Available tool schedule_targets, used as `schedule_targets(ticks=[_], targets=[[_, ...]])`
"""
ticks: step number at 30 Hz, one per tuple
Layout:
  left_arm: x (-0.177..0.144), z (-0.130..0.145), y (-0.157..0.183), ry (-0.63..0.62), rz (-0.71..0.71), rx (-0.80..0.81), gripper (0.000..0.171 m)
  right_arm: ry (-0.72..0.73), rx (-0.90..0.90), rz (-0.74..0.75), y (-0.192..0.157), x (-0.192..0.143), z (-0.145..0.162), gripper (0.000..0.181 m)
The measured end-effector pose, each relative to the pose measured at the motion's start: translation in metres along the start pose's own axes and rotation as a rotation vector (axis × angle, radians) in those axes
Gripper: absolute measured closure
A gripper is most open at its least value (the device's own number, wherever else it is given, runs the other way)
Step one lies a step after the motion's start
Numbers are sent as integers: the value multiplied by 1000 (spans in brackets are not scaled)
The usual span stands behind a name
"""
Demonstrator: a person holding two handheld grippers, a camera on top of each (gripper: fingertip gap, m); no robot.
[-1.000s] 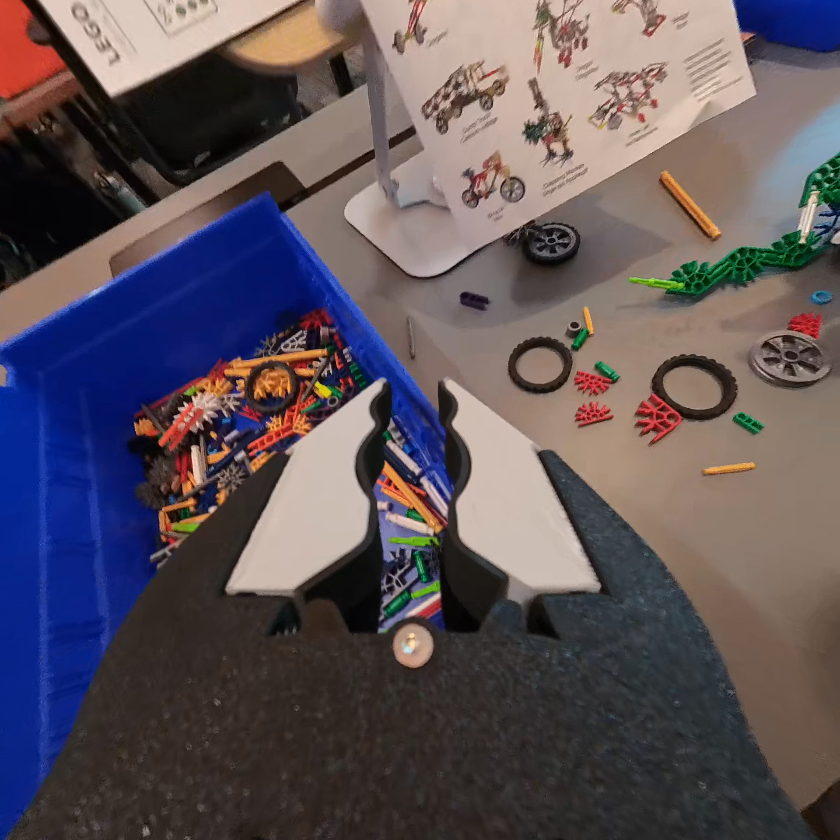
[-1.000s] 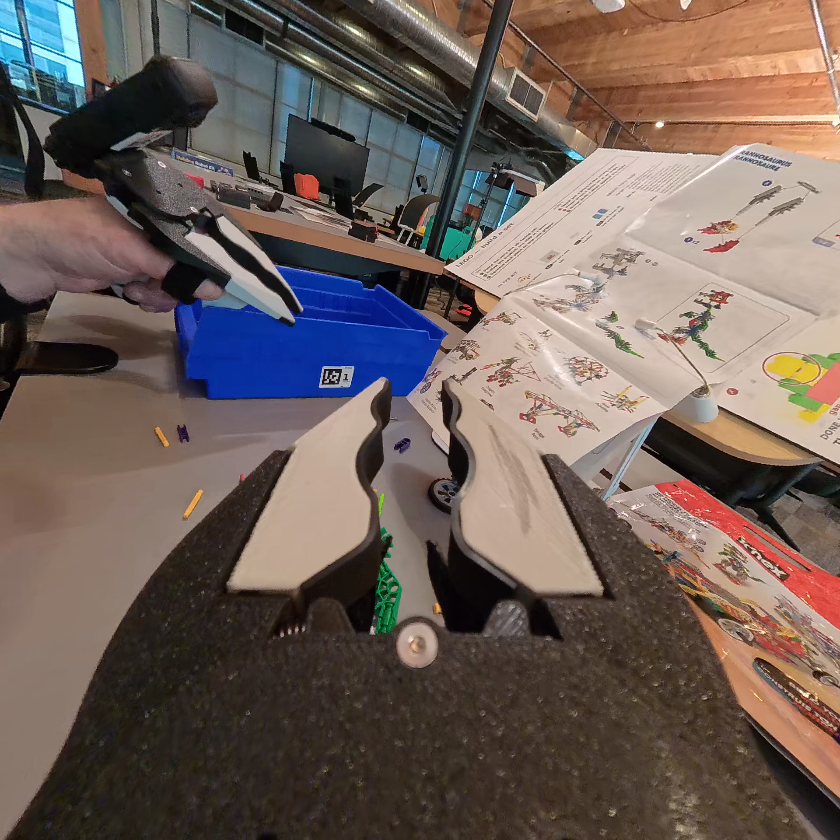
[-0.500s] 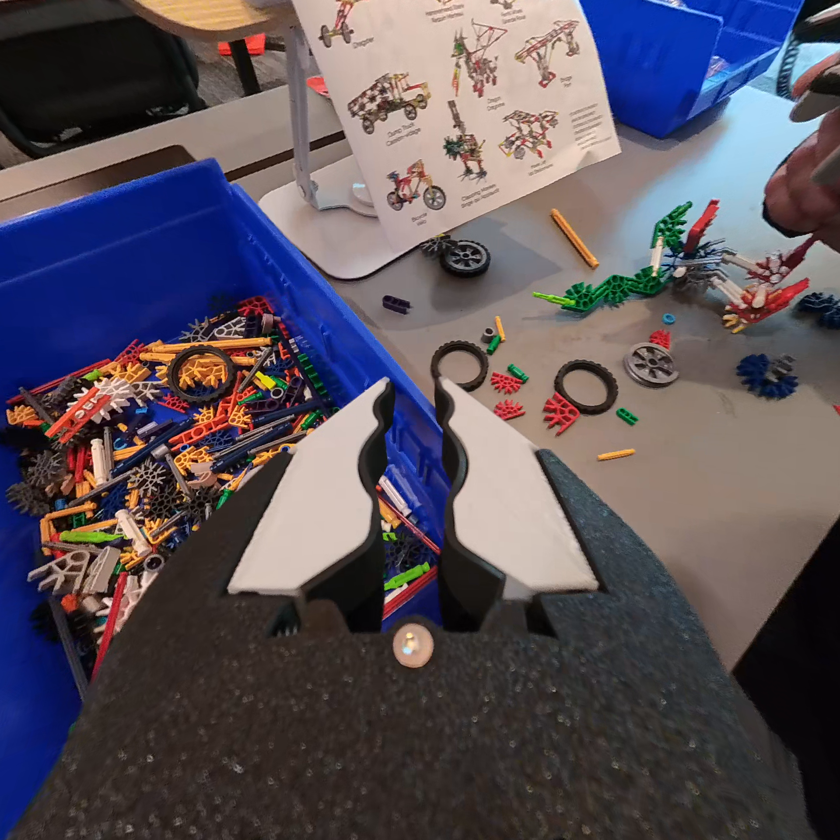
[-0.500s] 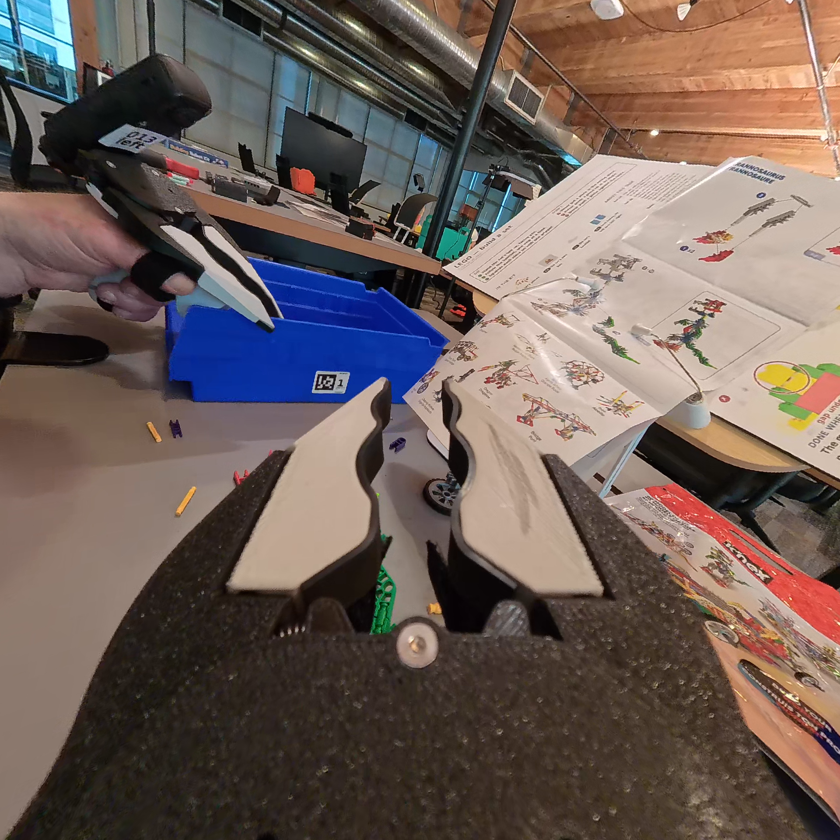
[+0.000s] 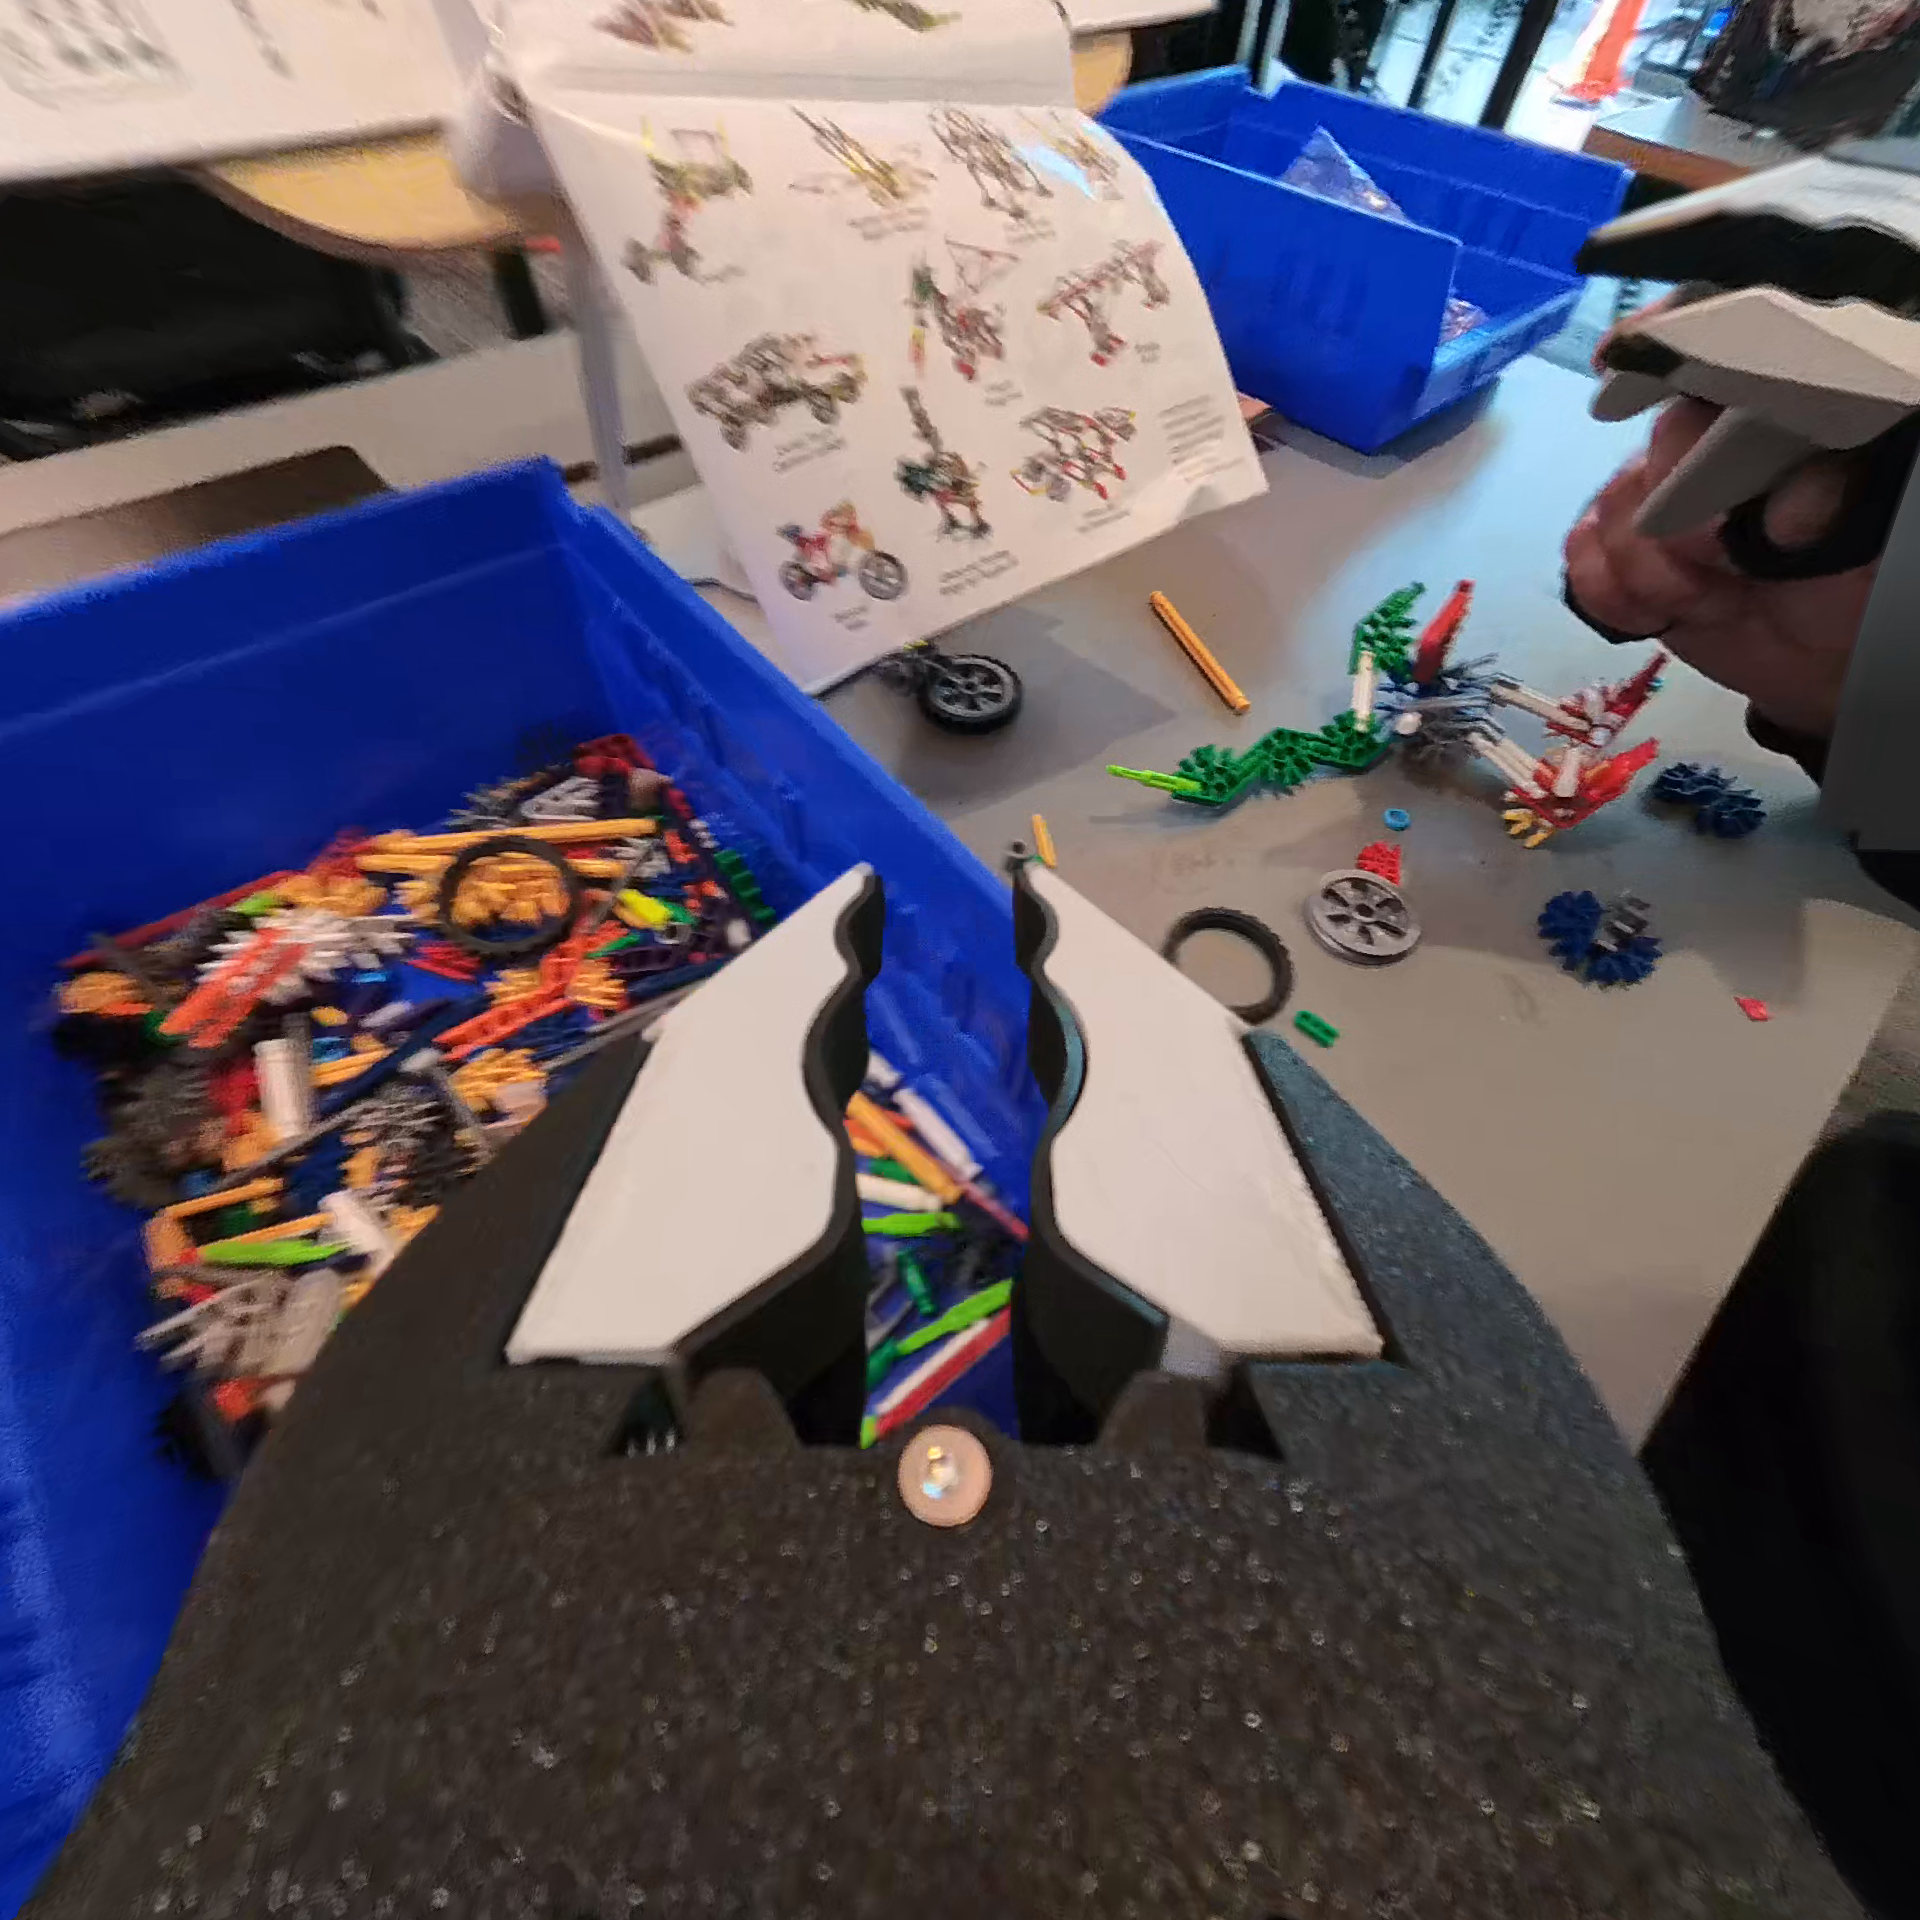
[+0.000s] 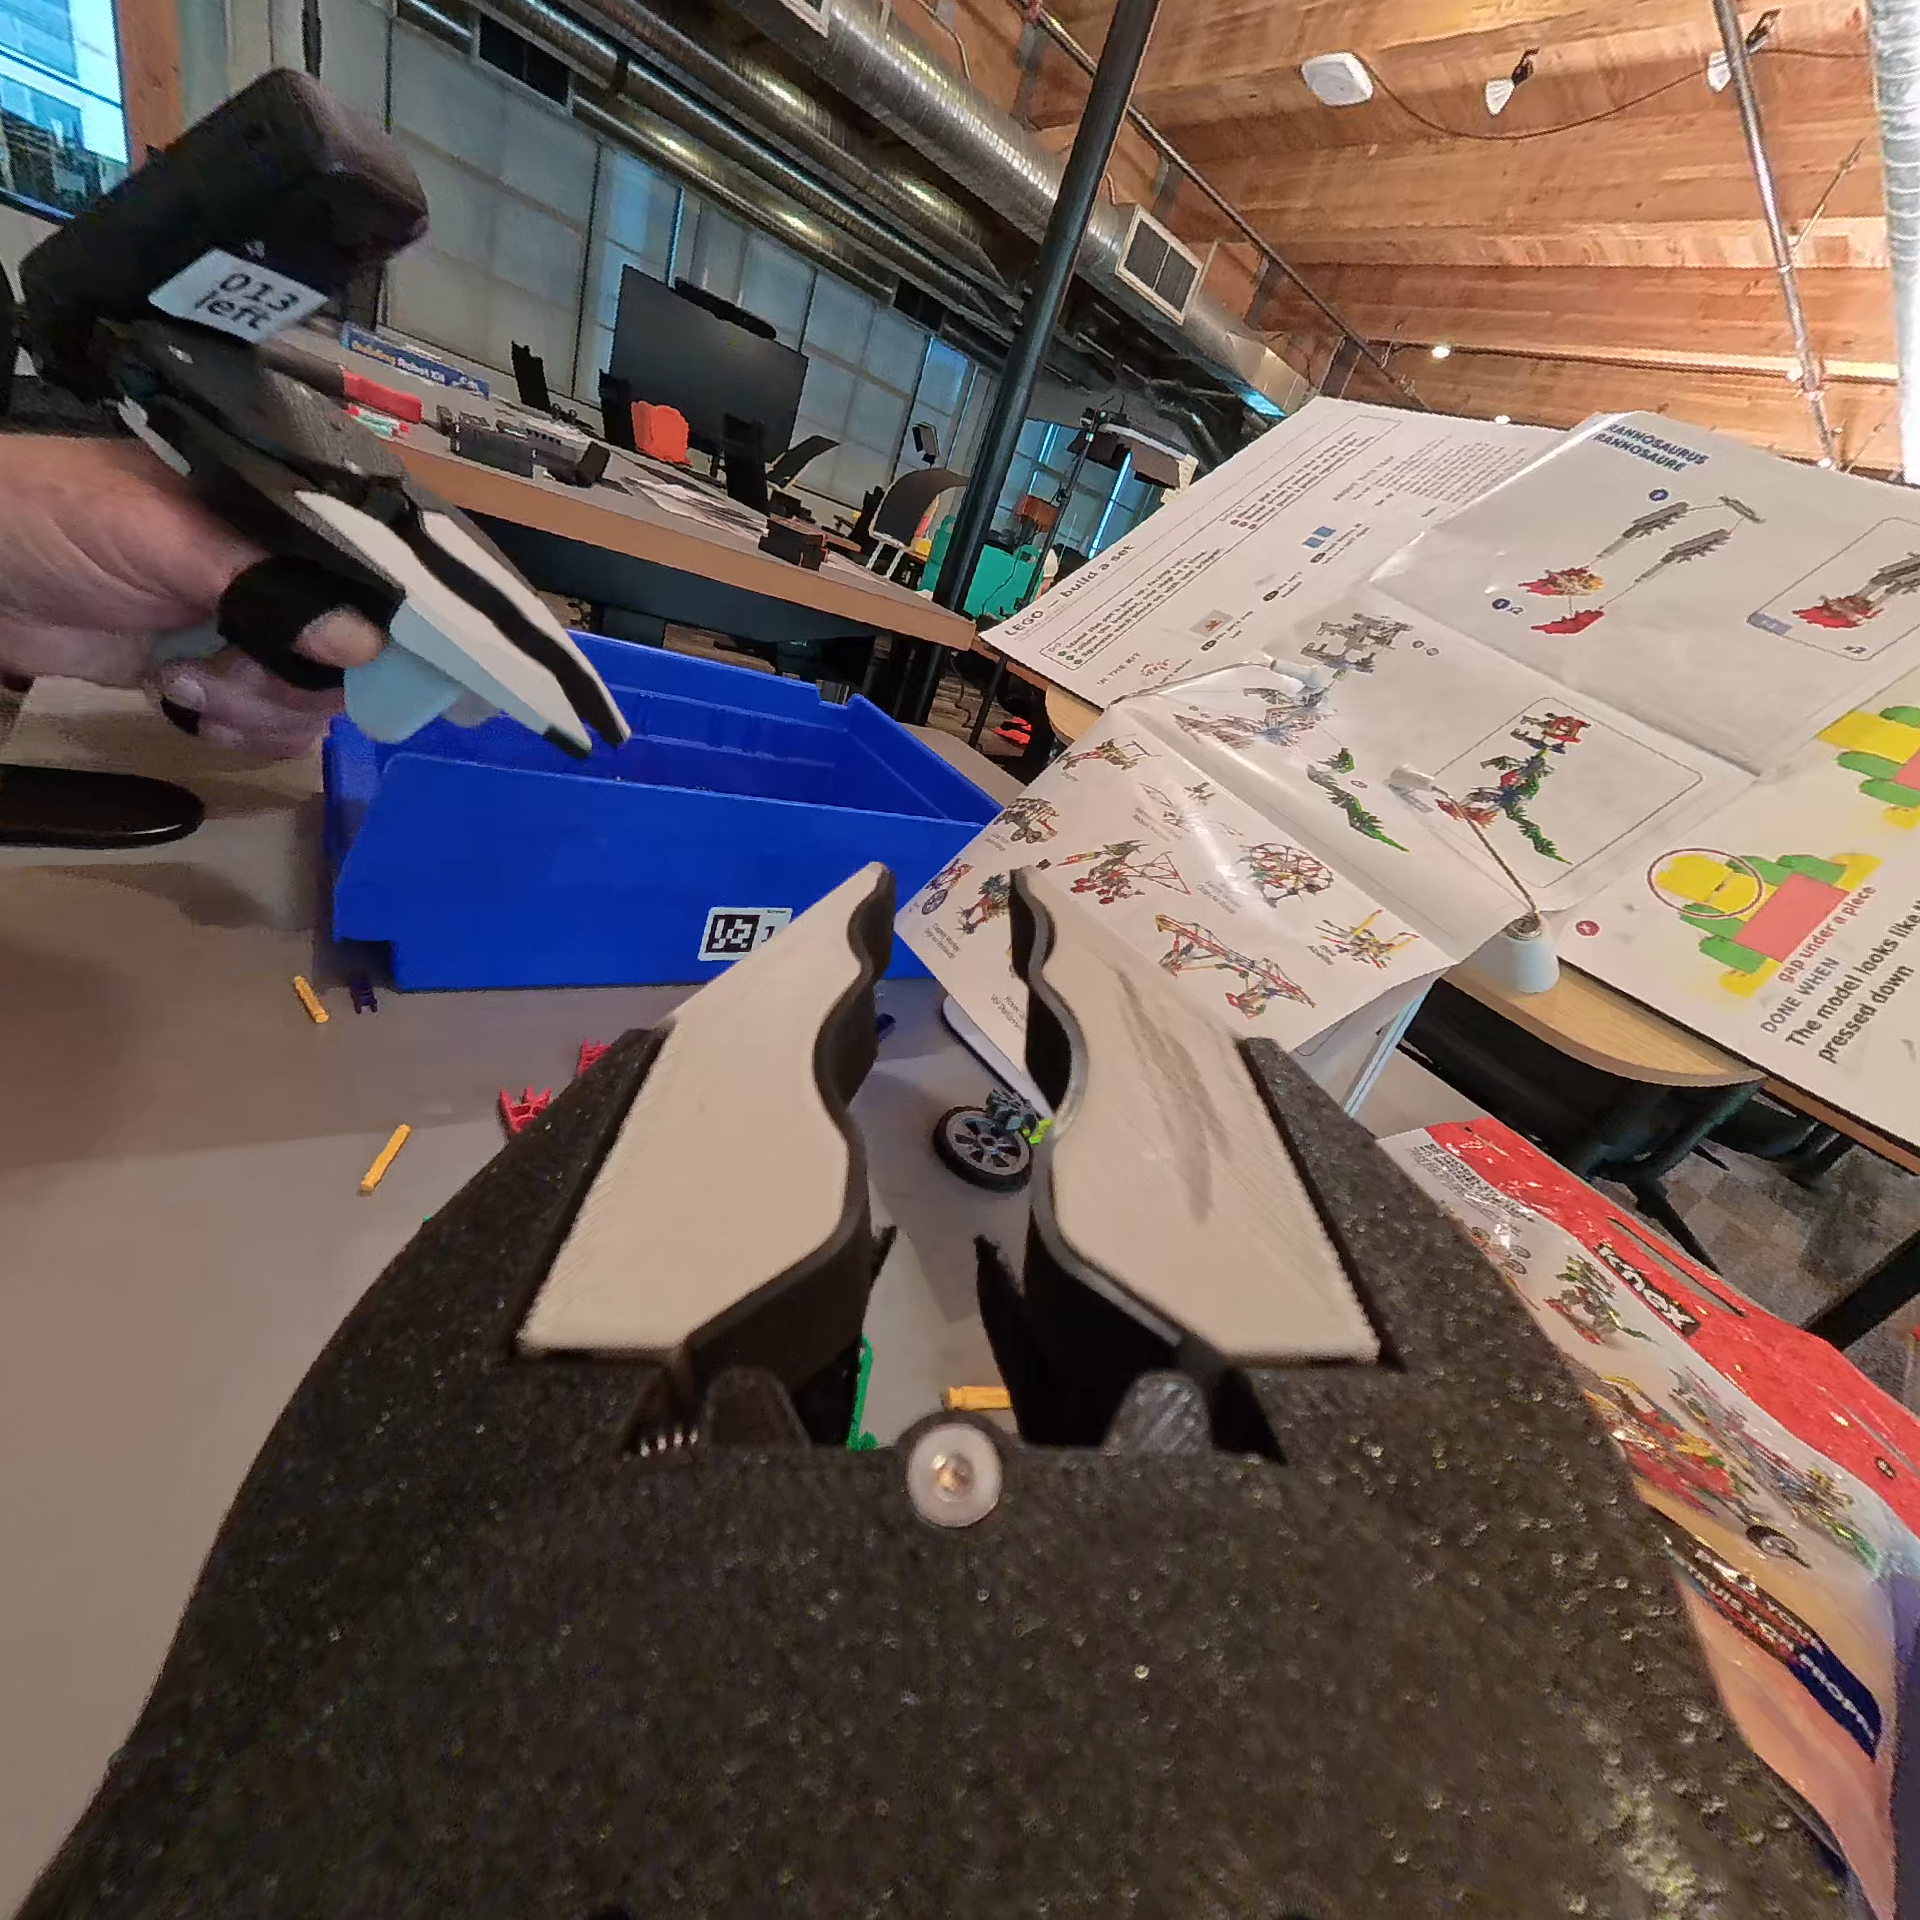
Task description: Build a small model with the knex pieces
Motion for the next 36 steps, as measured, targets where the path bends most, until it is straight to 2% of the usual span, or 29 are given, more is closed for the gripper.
schedule_targets(ticks=[7, 12, 19, 36], targets=[[-43, -17, -62, 24, -242, 72, 147, 7, -2, 14, 2, -2, -1, 160], [-56, -11, -83, 0, -342, 101, 148, 11, -2, 35, 6, -4, -1, 160], [-56, 4, -89, -36, -368, 125, 147, 7, 1, 40, 8, -3, 2, 160], [-52, 18, -101, -99, -366, 190, 148, -3, -3, 57, 11, -2, 5, 160]])
Point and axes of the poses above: each gripper's, where its closed fingertips meet, x out along the fingers, z out of its underside, y = z × x across the jaws, the point moved 6 cm from there along -x, back along the fingers, and after that the axes turned 8 degrees about -z, right-handed, at the moved point
